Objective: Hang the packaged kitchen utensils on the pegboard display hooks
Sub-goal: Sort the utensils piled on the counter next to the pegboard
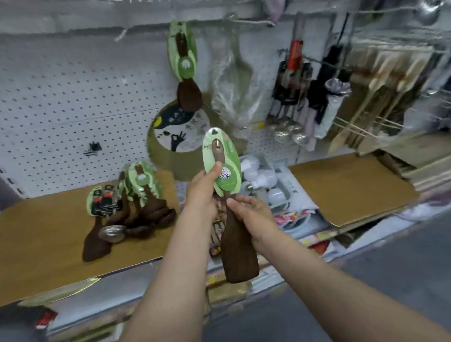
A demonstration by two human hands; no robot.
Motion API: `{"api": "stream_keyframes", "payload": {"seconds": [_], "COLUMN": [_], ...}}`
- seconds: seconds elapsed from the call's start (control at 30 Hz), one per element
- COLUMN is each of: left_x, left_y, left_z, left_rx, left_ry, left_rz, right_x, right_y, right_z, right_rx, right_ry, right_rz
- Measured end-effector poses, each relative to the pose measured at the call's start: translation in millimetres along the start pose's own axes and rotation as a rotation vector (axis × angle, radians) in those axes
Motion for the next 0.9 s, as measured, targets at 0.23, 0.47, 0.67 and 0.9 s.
{"api": "stream_keyframes", "payload": {"seconds": [0.23, 0.47, 0.67, 0.9], "left_x": [-82, -155, -217, -256], "left_y": [153, 283, 399, 559], "left_z": [-9, 5, 39, 100], "left_rx": [-0.200, -0.343, -0.449, -0.469], "left_ry": [-0.102, -0.226, -0.311, -0.369], "left_rz": [0.049, 0.106, 0.106, 0.090], "right_x": [-44, -76, -113, -190], "right_y": [-155, -273, -377, -501], "right_z": [-11, 0, 32, 116], "right_rx": [0.228, 0.424, 0.523, 0.585], "right_ry": [-0.020, -0.066, -0.048, -0.085], "right_rz": [0.086, 0.196, 0.226, 0.170]}}
Point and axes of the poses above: each hand's wrist, its own z-axis towards the middle knuckle, its own y-axis out of the palm, x = y × z, the point moved 1 cm from there along z, towards the middle knuckle, and after that the axes turned 5 degrees about -y, right-handed, at the moved point
